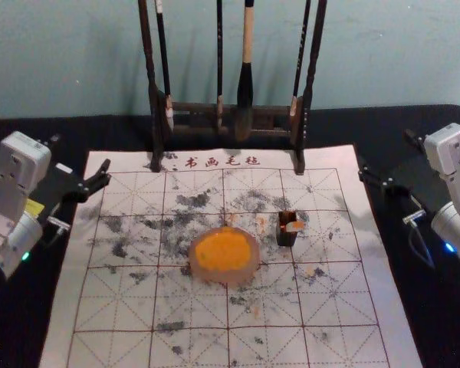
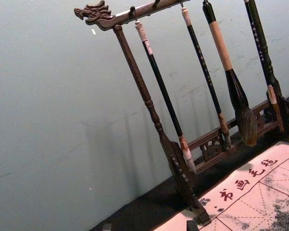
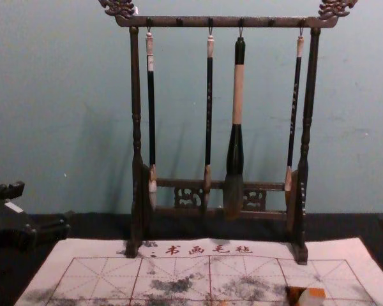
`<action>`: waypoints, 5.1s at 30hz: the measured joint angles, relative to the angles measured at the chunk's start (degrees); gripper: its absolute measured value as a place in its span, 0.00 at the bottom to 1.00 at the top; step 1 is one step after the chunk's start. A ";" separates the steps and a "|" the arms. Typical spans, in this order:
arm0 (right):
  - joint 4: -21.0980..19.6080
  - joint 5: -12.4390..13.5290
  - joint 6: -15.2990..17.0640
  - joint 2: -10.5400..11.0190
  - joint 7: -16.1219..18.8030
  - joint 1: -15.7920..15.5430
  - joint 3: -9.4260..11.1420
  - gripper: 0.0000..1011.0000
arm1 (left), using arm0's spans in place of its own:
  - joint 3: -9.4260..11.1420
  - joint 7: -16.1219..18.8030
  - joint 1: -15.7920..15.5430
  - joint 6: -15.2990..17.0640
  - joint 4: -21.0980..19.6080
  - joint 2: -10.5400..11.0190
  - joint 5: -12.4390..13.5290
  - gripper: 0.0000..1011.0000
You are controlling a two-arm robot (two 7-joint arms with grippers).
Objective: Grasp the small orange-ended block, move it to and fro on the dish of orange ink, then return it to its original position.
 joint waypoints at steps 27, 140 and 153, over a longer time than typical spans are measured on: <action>-0.01 0.00 0.00 0.02 0.00 0.00 0.00 0.99 | 0.00 0.00 0.00 0.00 0.00 0.00 0.00 0.99; 18.25 -1.93 -16.82 -3.13 50.62 14.36 -8.24 0.99 | 0.00 0.00 0.00 0.00 0.00 0.00 0.00 0.99; 18.26 -2.35 -16.61 -3.21 50.25 14.61 -8.39 0.99 | 0.00 0.00 0.00 0.00 0.00 0.00 0.00 0.99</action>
